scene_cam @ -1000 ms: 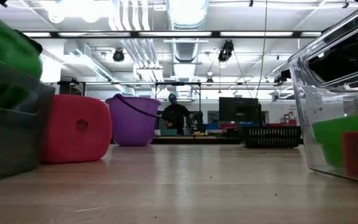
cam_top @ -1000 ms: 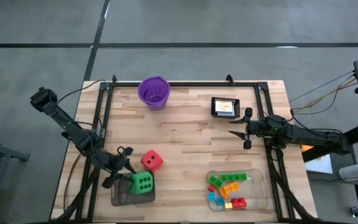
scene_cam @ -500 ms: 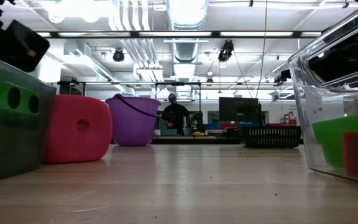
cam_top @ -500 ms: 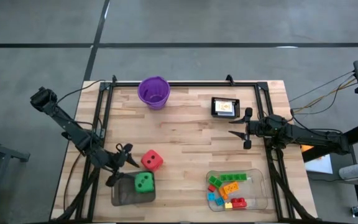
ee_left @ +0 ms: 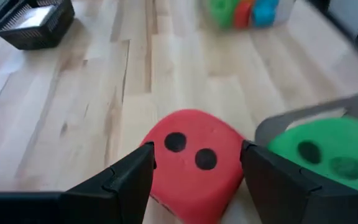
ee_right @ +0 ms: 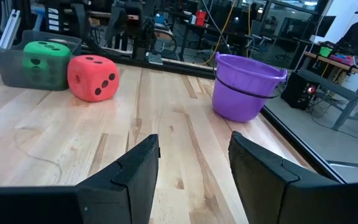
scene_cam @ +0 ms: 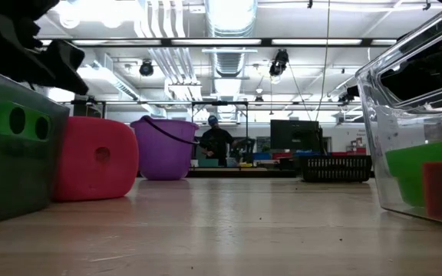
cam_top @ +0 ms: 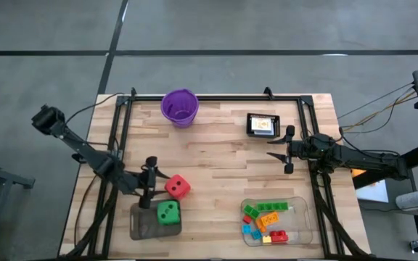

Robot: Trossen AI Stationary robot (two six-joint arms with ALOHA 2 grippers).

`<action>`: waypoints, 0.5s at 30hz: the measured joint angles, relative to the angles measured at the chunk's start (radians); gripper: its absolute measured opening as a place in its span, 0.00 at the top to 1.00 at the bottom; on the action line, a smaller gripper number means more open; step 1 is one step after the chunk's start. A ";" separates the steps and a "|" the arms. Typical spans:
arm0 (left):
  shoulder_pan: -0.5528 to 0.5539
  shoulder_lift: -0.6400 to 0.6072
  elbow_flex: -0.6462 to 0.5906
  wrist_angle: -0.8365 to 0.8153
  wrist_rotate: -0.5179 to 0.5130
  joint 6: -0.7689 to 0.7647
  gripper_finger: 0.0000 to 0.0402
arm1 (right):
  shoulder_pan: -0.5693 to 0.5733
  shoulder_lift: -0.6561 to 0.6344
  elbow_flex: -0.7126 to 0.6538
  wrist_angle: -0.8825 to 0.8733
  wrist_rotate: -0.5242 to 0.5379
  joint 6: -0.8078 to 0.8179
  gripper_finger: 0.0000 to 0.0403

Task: Pick & Place Toys
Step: Put the red dice into the black bin

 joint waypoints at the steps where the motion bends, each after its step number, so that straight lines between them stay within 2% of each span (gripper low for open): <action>1: 0.009 0.020 0.008 -0.006 0.008 0.017 0.40 | 0.000 0.000 0.000 0.000 0.000 0.000 0.53; 7: 0.019 0.134 0.089 -0.104 -0.007 0.112 0.40 | 0.000 0.000 0.000 0.000 0.000 0.000 0.53; 12: 0.019 0.201 0.185 -0.211 -0.129 0.119 0.40 | 0.000 0.000 0.000 0.000 0.000 0.003 0.53; 15: 0.019 0.219 0.228 -0.239 -0.148 0.123 0.40 | 0.000 0.000 0.000 0.000 0.000 0.004 0.53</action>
